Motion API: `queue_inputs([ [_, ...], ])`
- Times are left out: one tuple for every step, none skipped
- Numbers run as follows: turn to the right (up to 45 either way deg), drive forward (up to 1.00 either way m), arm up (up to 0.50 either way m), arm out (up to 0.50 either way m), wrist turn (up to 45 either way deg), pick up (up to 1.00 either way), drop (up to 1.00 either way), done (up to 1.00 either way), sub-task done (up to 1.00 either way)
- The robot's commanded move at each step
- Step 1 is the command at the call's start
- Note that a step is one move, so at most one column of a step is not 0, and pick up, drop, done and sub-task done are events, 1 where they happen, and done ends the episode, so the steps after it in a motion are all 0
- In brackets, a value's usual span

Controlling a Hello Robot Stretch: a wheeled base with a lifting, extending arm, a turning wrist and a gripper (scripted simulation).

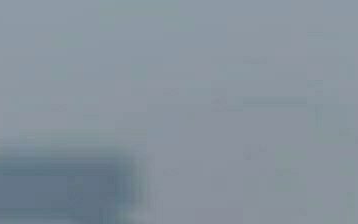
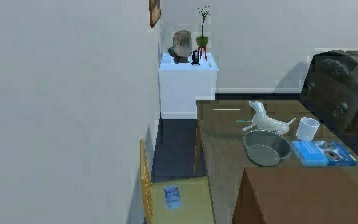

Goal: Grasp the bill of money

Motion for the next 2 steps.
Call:
queue_inputs([
  [0.0,0.00,0.46,0.00,0.0,0.00,0.00,0.00,0.00],
  [0.0,0.00,0.00,0.42,0.0,0.00,0.00,0.00,0.00],
])
